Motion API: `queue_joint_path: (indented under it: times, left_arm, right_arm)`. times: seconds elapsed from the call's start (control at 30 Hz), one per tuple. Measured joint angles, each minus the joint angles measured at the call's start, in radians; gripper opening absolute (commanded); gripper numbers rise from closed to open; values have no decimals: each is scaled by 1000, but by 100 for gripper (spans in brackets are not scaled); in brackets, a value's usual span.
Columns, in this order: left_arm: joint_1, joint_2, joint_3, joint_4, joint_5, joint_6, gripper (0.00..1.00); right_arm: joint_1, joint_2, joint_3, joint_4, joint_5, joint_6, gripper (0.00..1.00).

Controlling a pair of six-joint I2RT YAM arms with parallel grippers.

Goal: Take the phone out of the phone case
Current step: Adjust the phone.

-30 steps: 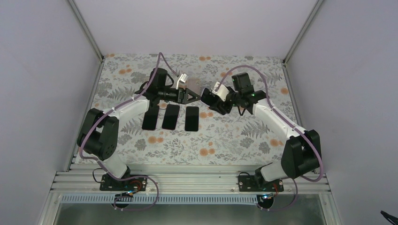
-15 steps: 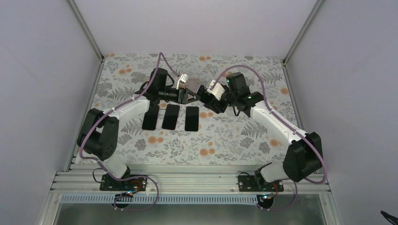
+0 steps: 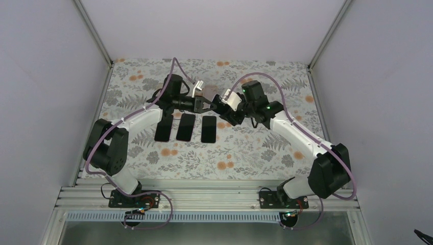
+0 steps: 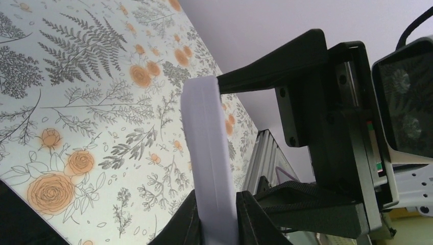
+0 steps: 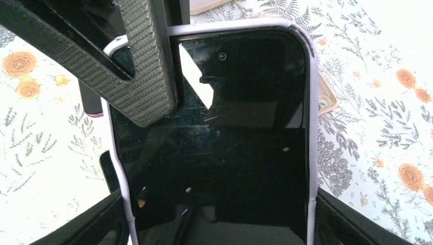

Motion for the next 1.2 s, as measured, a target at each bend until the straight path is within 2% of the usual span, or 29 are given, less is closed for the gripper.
queue_joint_path:
  times: [0.07,0.13,0.37,0.57,0.7,0.97,1.2]
  left_arm:
    - [0,-3,2,-13,0,9,2]
    - [0,-5,5,-31,-3,46,2]
    - [-2,-26,12,-135,21,201,2]
    - [-14,-58,26,-215,79,317,2]
    - [-30,-80,34,-261,105,384,2]
    - [-127,-86,104,-406,95,562,2]
    - [-154,-79,132,-478,66,628,2]
  right_arm:
    - [0,0,1,-7,-6,5,94]
    - [-1,-13,2,-25,-38,10,100]
    - [-15,-138,3,-101,-163,-5,100]
    - [-93,-118,10,-227,-281,-76,98]
    - [-136,-94,22,-319,-344,-114,90]
    - [-145,-18,122,-472,-472,-179,56]
    - [-145,43,135,-606,-564,-241,33]
